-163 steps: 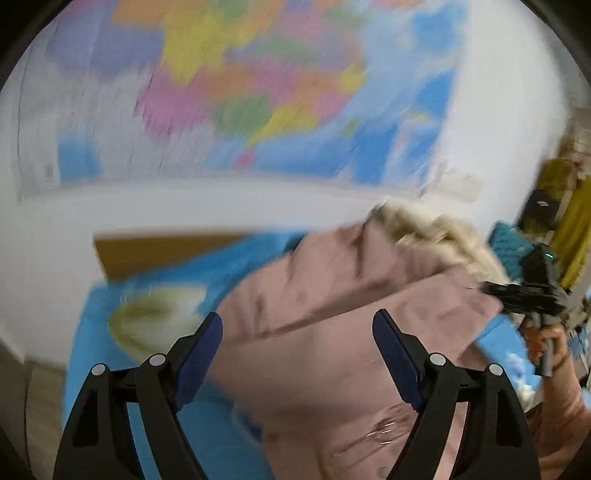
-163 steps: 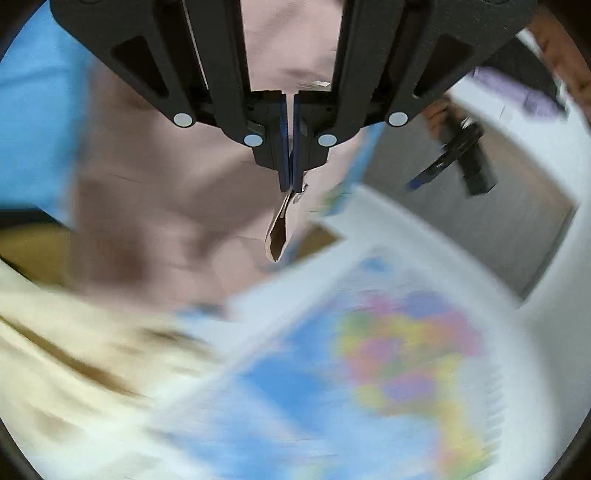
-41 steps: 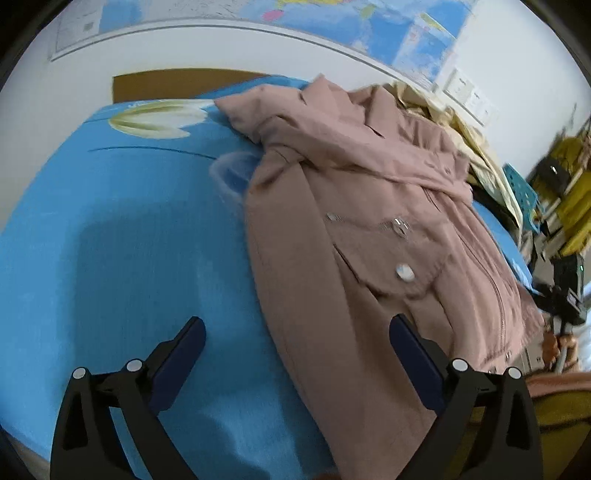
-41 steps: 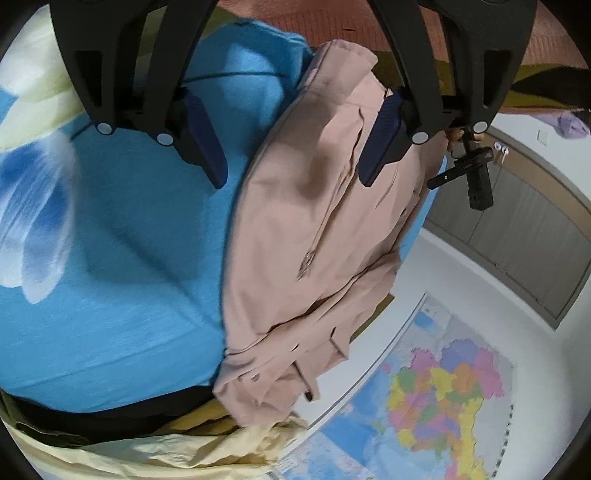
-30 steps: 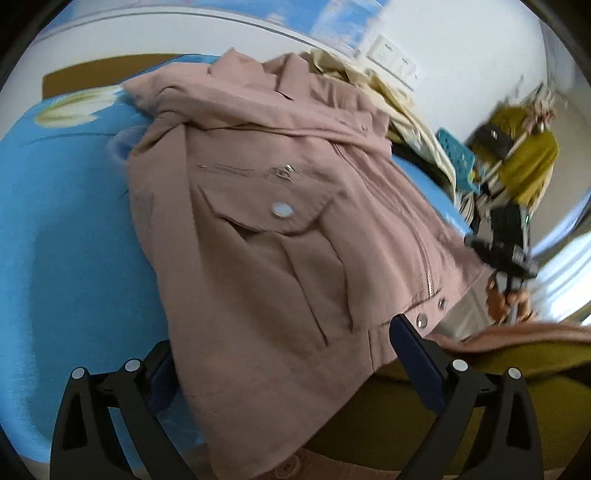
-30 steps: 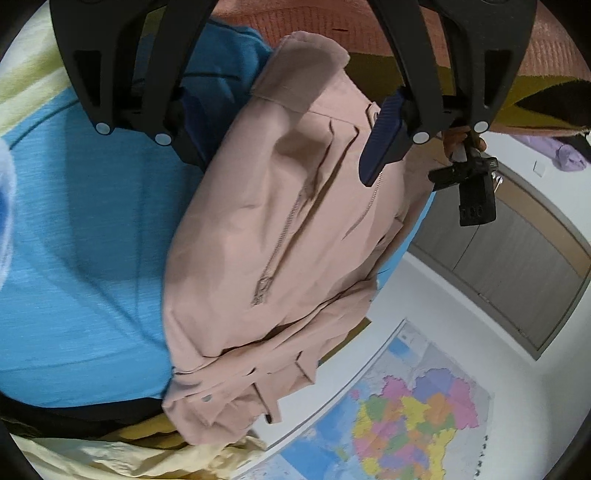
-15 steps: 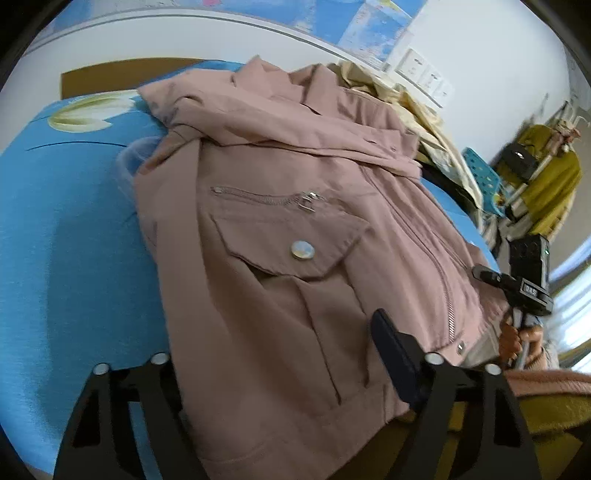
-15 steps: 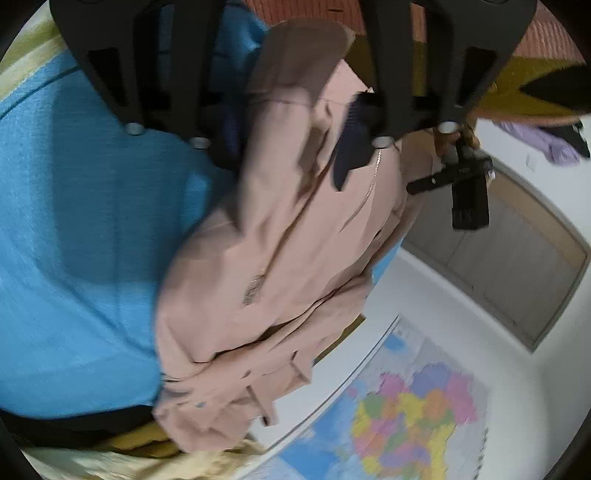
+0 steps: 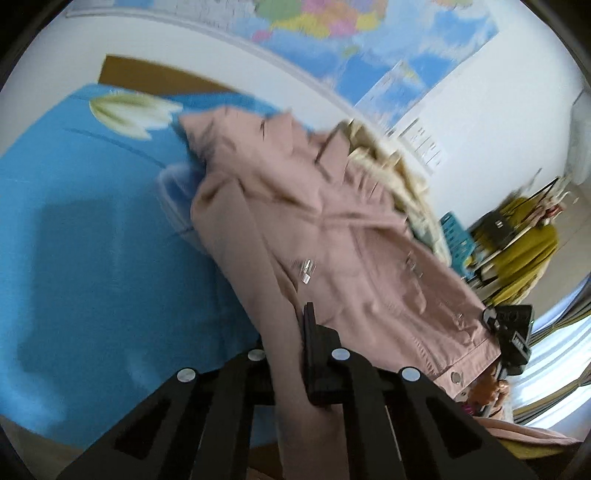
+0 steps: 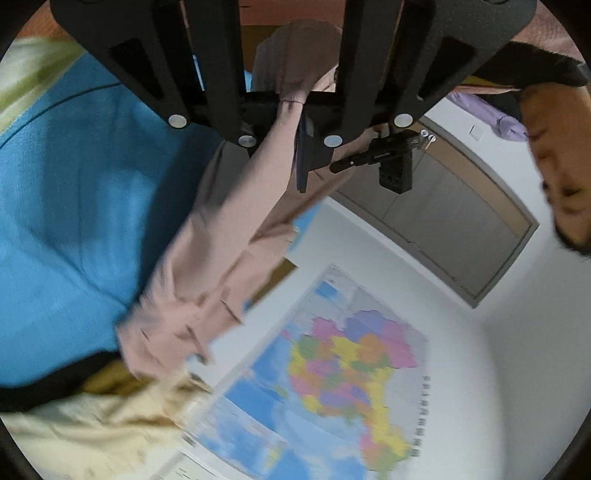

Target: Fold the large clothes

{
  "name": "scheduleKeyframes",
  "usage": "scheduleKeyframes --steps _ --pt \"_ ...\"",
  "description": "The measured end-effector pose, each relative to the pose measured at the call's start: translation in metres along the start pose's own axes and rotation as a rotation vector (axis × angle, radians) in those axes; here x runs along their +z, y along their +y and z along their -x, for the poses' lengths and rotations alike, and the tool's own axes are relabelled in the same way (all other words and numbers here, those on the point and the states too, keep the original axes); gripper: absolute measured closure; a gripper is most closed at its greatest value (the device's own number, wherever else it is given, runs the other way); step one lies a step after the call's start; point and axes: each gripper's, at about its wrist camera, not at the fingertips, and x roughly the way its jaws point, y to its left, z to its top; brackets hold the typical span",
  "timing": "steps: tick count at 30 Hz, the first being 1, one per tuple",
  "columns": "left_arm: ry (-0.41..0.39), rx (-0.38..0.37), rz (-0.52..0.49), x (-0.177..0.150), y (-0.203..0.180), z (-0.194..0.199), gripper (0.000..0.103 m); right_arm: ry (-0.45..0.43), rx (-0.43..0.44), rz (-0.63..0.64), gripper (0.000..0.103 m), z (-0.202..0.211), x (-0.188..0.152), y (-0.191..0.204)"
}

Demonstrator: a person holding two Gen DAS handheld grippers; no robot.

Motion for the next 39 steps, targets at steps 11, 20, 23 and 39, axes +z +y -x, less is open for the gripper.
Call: scheduleKeyframes --steps 11,20,23,39 --pt "0.023 -0.065 0.04 -0.012 0.004 0.013 0.1 0.172 -0.052 -0.111 0.094 -0.017 -0.035 -0.017" --pt "0.03 -0.095 0.041 -0.01 0.005 0.009 0.1 0.179 0.004 -0.14 0.093 -0.019 -0.044 -0.017" --pt "0.019 -0.11 0.03 0.002 0.001 0.008 0.1 0.118 0.037 -0.091 0.094 -0.014 -0.022 -0.005" --pt "-0.123 -0.06 0.02 0.19 -0.008 -0.005 0.099 -0.066 -0.004 -0.164 0.093 -0.06 0.172 -0.05"
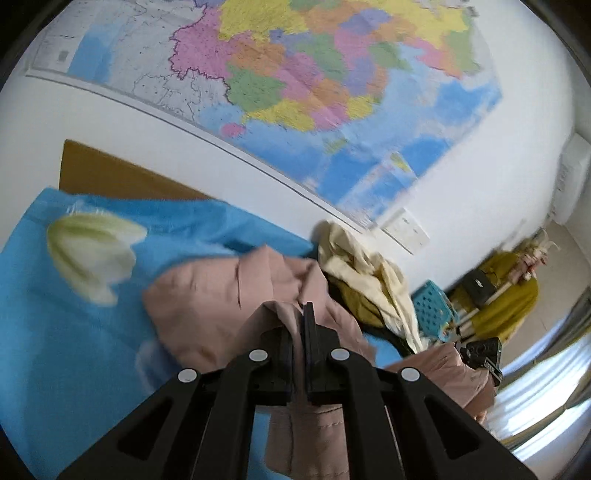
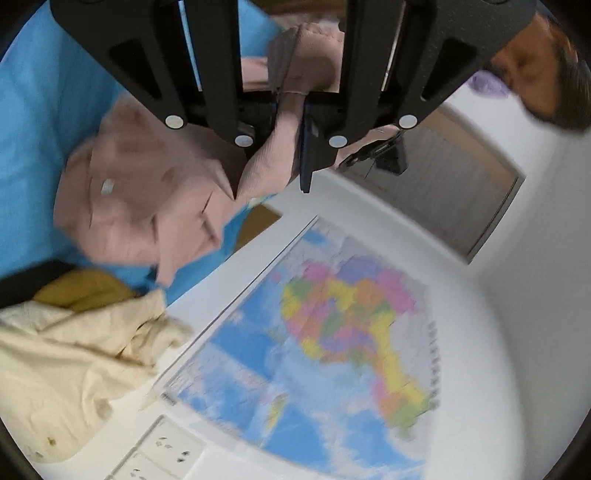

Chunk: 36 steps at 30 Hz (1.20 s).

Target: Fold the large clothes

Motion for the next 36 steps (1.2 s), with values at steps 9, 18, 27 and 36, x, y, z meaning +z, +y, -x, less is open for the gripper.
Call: scheduleKeyframes --steps 9,18,27,36 --pt "0.156 0.178 0.062 0.057 0.044 -0.114 0.099 0.033 -0.201 -0.231 0.09 -0.068 0.067 -0.115" --pt "0.176 0.351 0.114 0.068 0.094 -0.15 0.077 0.05 -0.388 -0.134 0.054 -0.093 0.076 -0.13" --pt "0.127 0.32 -0.478 0.021 -0.002 -0.132 0.019 0.153 -0.516 0.47 0.03 -0.139 0.015 -0.023" --pt "0.282 0.453 -0.486 0.011 0.011 -0.208 0.045 0.433 -0.647 0.57 0.074 -0.259 -0.015 -0.061"
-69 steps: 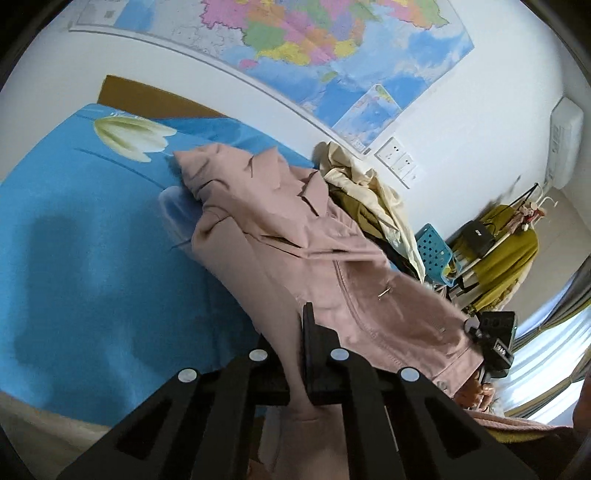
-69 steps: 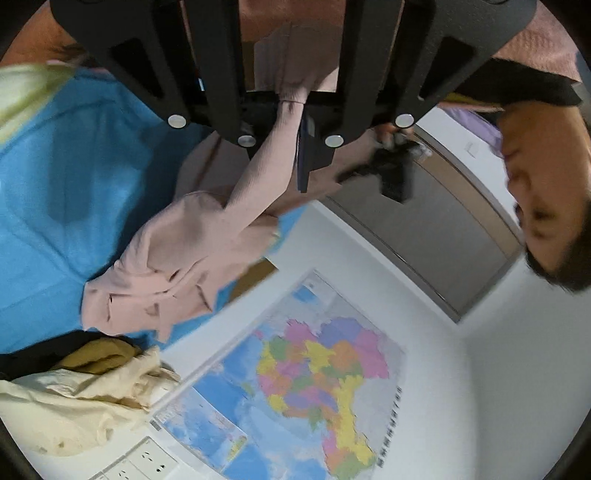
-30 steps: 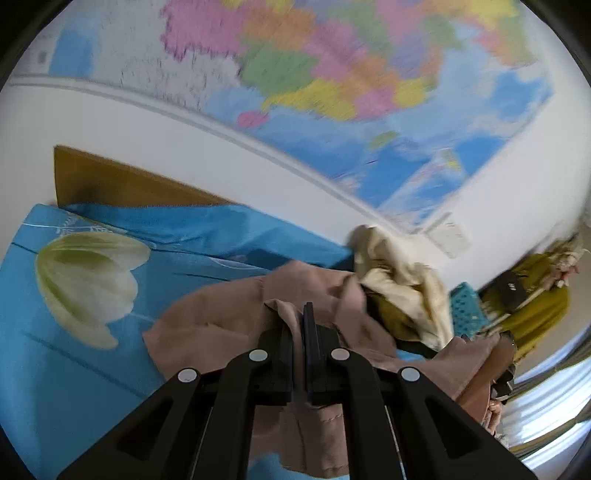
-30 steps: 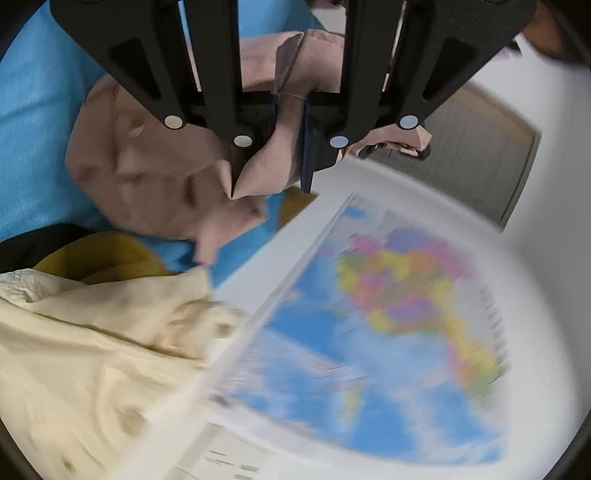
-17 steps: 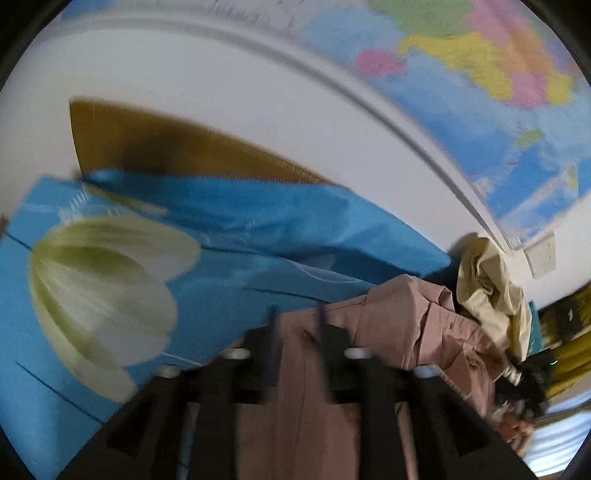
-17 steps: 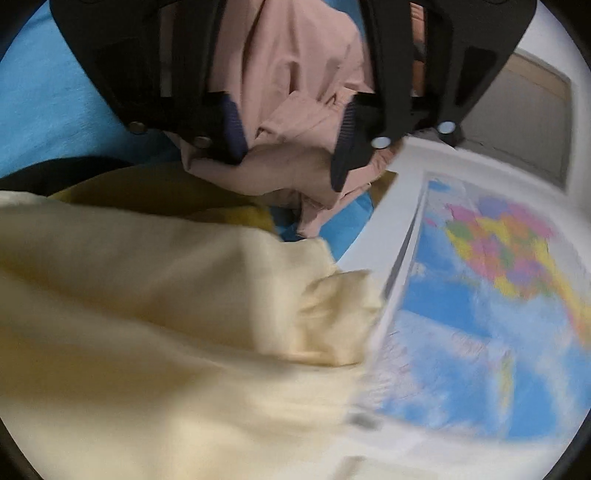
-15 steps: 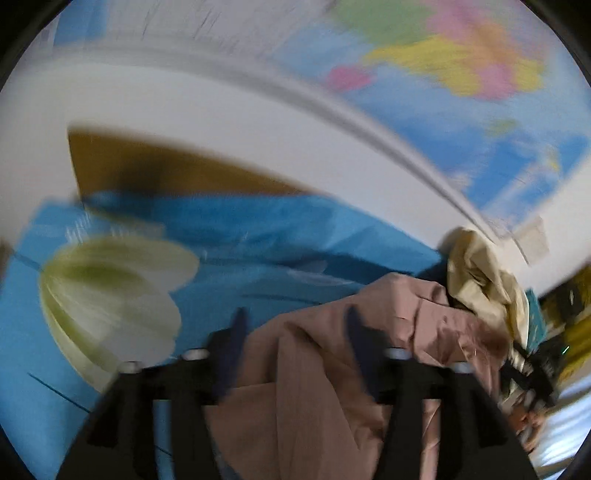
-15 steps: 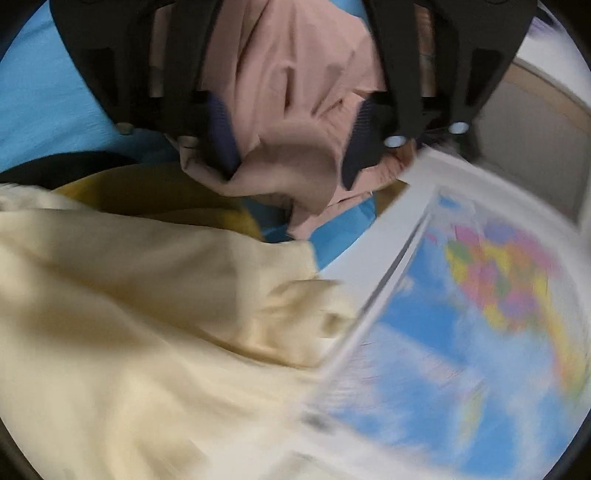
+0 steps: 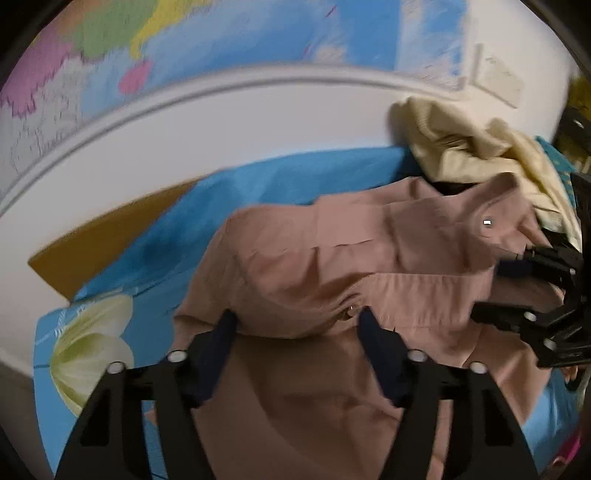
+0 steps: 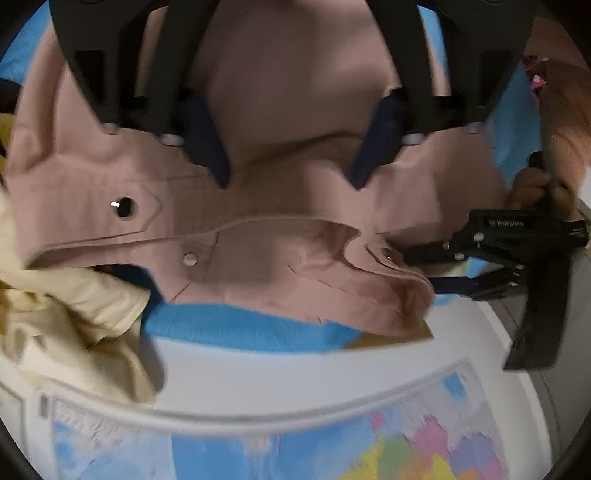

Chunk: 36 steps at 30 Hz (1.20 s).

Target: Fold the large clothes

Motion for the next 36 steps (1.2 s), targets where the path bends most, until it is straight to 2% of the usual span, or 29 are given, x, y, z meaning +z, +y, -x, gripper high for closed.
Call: scheduleKeyframes --steps 1,3,5,8,9,10,12,16,18,20,21,22,25,27,30,32,36 --pt "0.011 -0.015 0.027 0.001 0.006 -0.003 0.048 0.007 -0.021 0.005 0.095 -0.007 0.004 -0.003" --pt "0.005 -0.035 0.08 0.001 0.019 -0.001 0.048 -0.019 -0.045 0.024 0.095 -0.004 0.012 -0.004" --pt "-0.04 -0.031 0.116 0.0 0.031 0.01 0.048 -0.092 -0.057 0.029 0.096 0.012 0.026 -0.004" --pt "-0.103 -0.058 0.155 0.0 0.041 0.028 0.041 -0.215 -0.069 0.03 0.096 0.038 0.053 -0.003" --pt "-0.125 -0.072 0.154 -0.001 0.043 0.035 0.035 -0.236 -0.083 0.041 0.096 0.04 0.063 -0.002" --pt "-0.14 -0.068 0.151 -0.002 0.043 0.039 0.031 -0.232 -0.075 0.038 0.096 0.034 0.071 -0.003" --pt "-0.139 -0.052 0.145 -0.005 0.044 0.041 0.029 -0.158 -0.051 0.019 0.096 0.008 0.078 -0.007" --pt "-0.083 -0.048 0.127 -0.018 0.041 0.029 0.026 0.02 -0.117 0.028 0.096 -0.054 0.066 -0.015" --pt "-0.06 -0.064 0.13 -0.026 0.043 0.025 0.022 0.027 -0.109 0.003 0.094 -0.056 0.062 -0.021" --pt "-0.063 -0.08 0.134 -0.032 0.042 0.024 0.019 -0.009 -0.08 -0.036 0.081 -0.038 0.059 -0.025" --pt "-0.076 -0.086 0.137 -0.036 0.044 0.027 0.018 -0.048 -0.065 -0.039 0.067 -0.02 0.054 -0.024" --pt "-0.097 -0.1 0.147 -0.04 0.047 0.031 0.017 -0.111 -0.036 -0.033 0.059 0.007 0.046 -0.024" --pt "-0.152 -0.163 0.193 -0.055 0.061 0.046 0.011 -0.248 0.008 -0.05 0.041 0.068 0.014 -0.034" --pt "-0.175 -0.164 0.202 -0.066 0.064 0.054 0.009 -0.292 0.007 -0.076 0.034 0.105 -0.025 -0.05" --pt "-0.169 -0.134 0.158 -0.081 0.058 0.057 0.007 -0.26 -0.035 -0.157 0.028 0.121 -0.077 -0.078" --pt "-0.149 -0.134 0.127 -0.088 0.051 0.056 0.007 -0.225 -0.023 -0.229 0.025 0.122 -0.109 -0.093" --pt "-0.089 -0.185 0.054 -0.099 0.033 0.039 0.007 -0.156 -0.002 -0.273 0.022 0.111 -0.145 -0.105"
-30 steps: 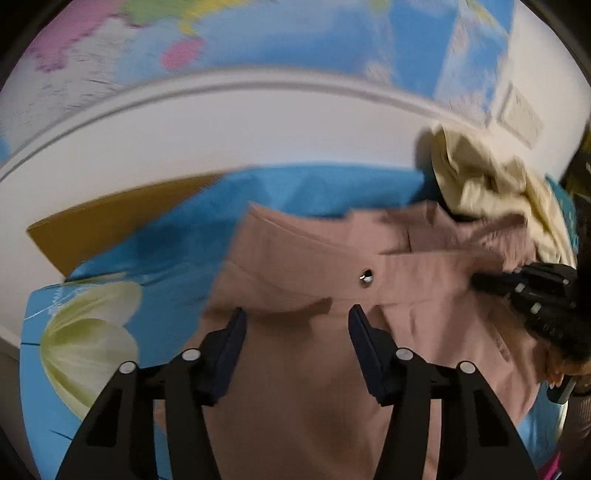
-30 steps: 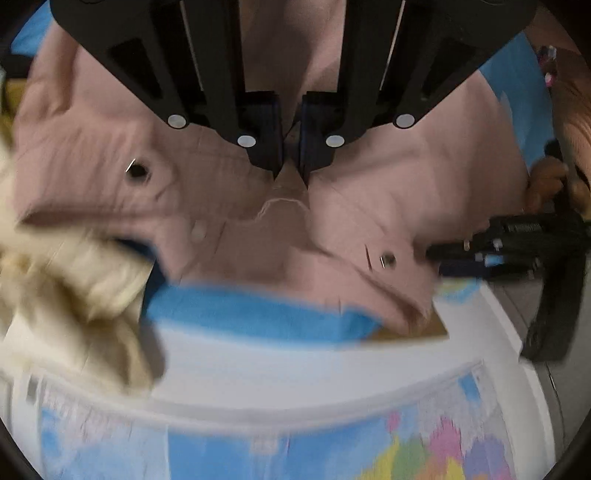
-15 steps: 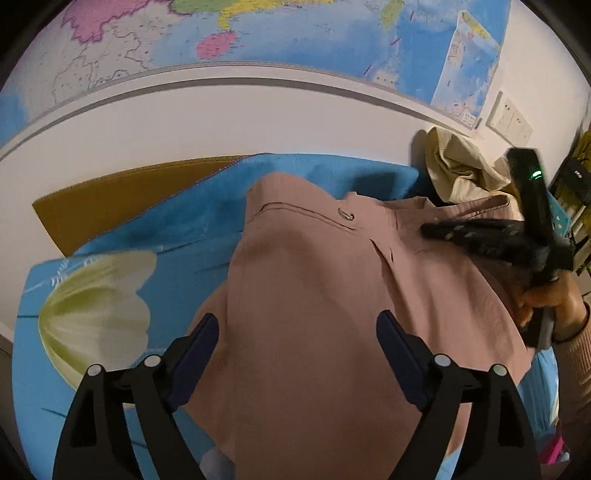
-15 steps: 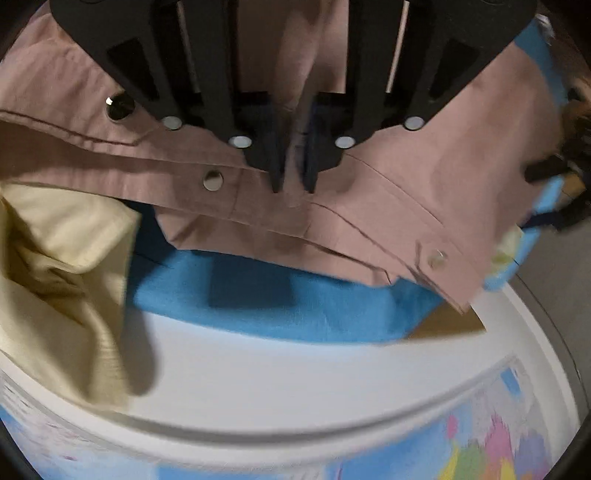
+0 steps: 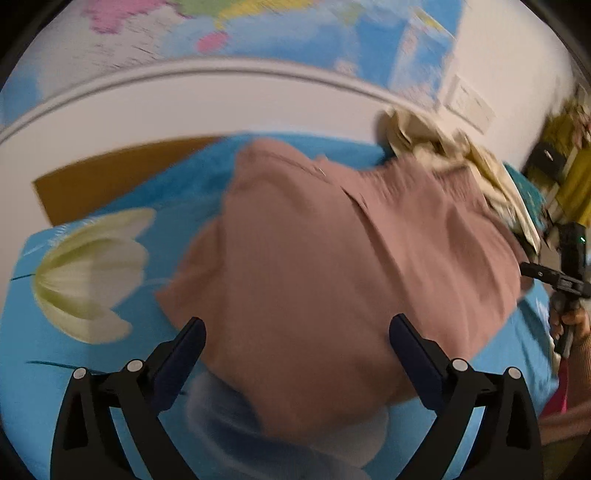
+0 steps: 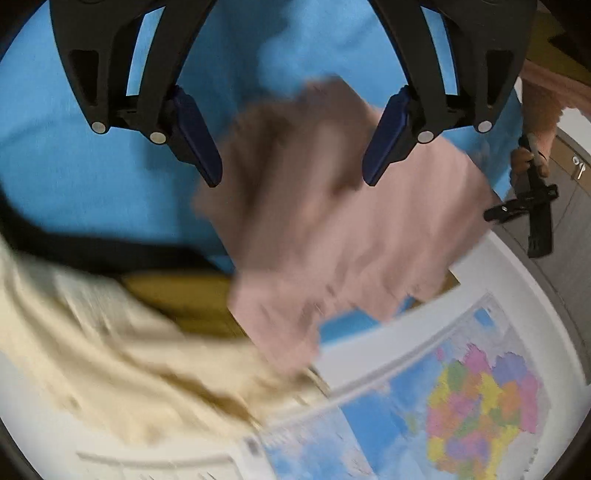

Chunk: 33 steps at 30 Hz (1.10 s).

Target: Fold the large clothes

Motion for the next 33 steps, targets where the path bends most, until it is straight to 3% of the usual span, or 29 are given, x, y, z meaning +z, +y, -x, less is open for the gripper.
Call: scheduleKeyframes --steps 3,5,6,7,9,10,13,15,18,20,22,23,24,25,27,29,30,33 --pt "0.065 0.013 0.022 -0.005 0.0 -0.028 0.007 0.005 0.058 -0.011 0.022 -0.012 -0.005 0.001" --pt "0.041 0.025 0.03 -0.003 -0.004 -0.032 0.012 0.007 0.081 -0.006 0.023 -0.019 -0.001 0.006" --pt "0.042 0.021 0.042 -0.002 -0.005 -0.031 0.025 0.014 0.113 0.006 0.038 -0.022 0.001 0.01" --pt "0.042 0.016 0.071 0.001 -0.005 -0.029 0.034 0.025 0.139 0.011 0.06 -0.023 0.003 0.014" --pt "0.051 -0.02 0.117 0.004 -0.003 -0.024 0.069 0.052 0.16 0.01 0.079 -0.023 0.006 0.018" --pt "0.057 -0.035 0.145 0.005 -0.001 -0.018 0.077 0.043 0.188 0.006 0.087 -0.011 0.01 0.02" --pt "0.047 -0.147 0.237 0.004 0.01 0.011 0.087 -0.041 0.256 -0.001 0.095 0.037 0.021 0.023" --pt "0.019 -0.21 0.271 -0.003 0.017 0.033 0.089 -0.103 0.251 0.043 0.097 0.083 0.025 0.031" --pt "0.008 -0.325 0.358 -0.033 0.035 0.05 0.088 -0.078 0.16 0.041 0.098 0.11 0.016 0.017" --pt "0.059 -0.327 0.397 -0.052 0.039 0.039 0.087 0.018 0.141 -0.024 0.097 0.093 0.003 -0.001" --pt "0.128 -0.254 0.402 -0.065 0.036 0.02 0.077 0.095 0.062 -0.073 0.093 0.073 -0.01 -0.015" --pt "0.116 -0.244 0.404 -0.064 0.036 0.021 0.075 0.12 0.03 -0.063 0.089 0.064 -0.014 -0.015" --pt "0.102 -0.219 0.394 -0.06 0.033 0.023 0.068 0.129 -0.031 -0.055 0.072 0.058 -0.015 -0.014" --pt "0.085 -0.16 0.37 -0.053 0.028 0.027 0.052 0.104 -0.078 -0.059 0.059 0.061 -0.013 -0.013" --pt "0.021 -0.04 0.31 -0.038 0.018 0.042 0.031 0.023 -0.112 -0.049 0.052 0.075 -0.004 -0.006" --pt "-0.036 0.012 0.234 -0.026 0.006 0.054 0.026 -0.062 -0.158 0.003 0.047 0.09 0.005 0.011" --pt "-0.043 0.023 0.188 -0.019 -0.003 0.057 0.017 -0.098 -0.142 0.043 0.045 0.094 0.01 0.025" --pt "-0.032 0.099 0.07 0.0 -0.026 0.046 0.016 -0.096 -0.029 0.147 0.039 0.073 0.023 0.068"
